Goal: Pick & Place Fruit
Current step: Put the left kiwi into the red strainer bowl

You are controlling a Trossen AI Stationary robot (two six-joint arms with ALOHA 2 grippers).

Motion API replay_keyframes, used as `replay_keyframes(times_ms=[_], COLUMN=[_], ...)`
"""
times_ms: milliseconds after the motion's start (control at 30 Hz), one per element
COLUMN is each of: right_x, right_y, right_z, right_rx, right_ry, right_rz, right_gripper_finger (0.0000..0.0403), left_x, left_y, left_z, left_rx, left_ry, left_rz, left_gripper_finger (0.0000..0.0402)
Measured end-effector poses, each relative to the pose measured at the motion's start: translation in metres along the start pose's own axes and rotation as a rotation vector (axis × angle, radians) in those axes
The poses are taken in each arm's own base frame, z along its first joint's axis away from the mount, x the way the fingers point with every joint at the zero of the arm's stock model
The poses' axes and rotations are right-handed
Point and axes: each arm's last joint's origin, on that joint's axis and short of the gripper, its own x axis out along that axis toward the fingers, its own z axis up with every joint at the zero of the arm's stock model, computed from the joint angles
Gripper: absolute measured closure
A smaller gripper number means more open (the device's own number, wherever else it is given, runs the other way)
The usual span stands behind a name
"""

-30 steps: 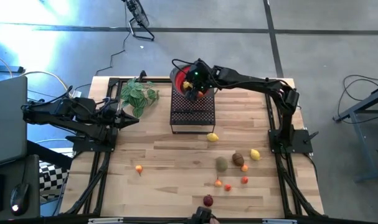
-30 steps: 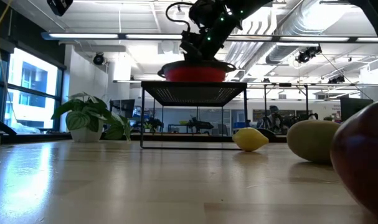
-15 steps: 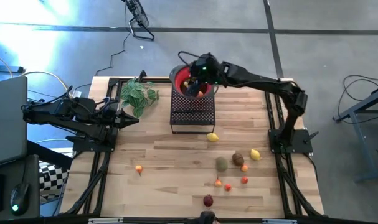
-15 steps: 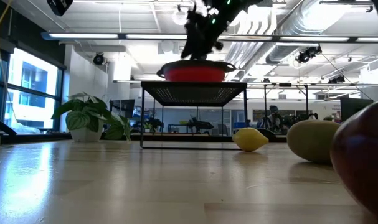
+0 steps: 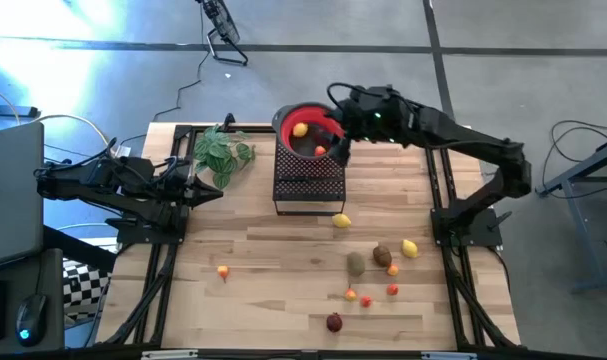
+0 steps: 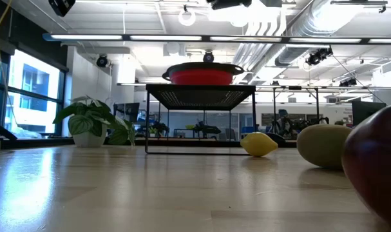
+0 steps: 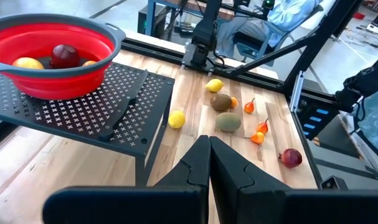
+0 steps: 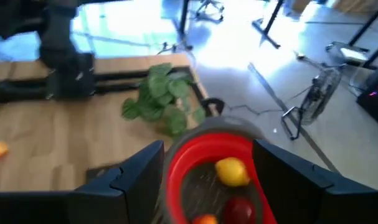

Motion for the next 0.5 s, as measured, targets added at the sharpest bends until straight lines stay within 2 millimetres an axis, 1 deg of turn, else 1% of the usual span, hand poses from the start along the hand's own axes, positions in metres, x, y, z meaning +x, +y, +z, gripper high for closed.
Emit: replay_keyframes(times_ms=[100,167,267,367,500], right_x=[-0.019,-0.031,-0.043,-0.051,-0.057], right_y=[0.010,0.015,0.022,0.026,0.034], right_z=[-0.001,-0.003,-0.009,-0.017,-0.028], right_rx=[0.007,0.046,0.133,0.231,0.345], right_ry=[0.023,0.054,0.118,0.201,0.327], right_rz=[0.029,0.043,0.065,0.066,0.067], right_gripper_finger=[0.0167,0.0167,0.0167,0.0167,0.0167], left_x=[0.000,0.000,0.000,0.000,0.000], left_y=[0.000,0.000,0.000,0.000,0.000], left_z=[0.000,0.000,0.000,0.000,0.000], left_rx=[0.001,0.002,0.003,0.003,0.003], left_ry=[0.000,0.000,0.000,0.000,0.000], left_rz=[0.000,0.000,0.000,0.000,0.000], left_gripper_finger=[0.0402,0.0402,0.0402,0.0402,0.0402])
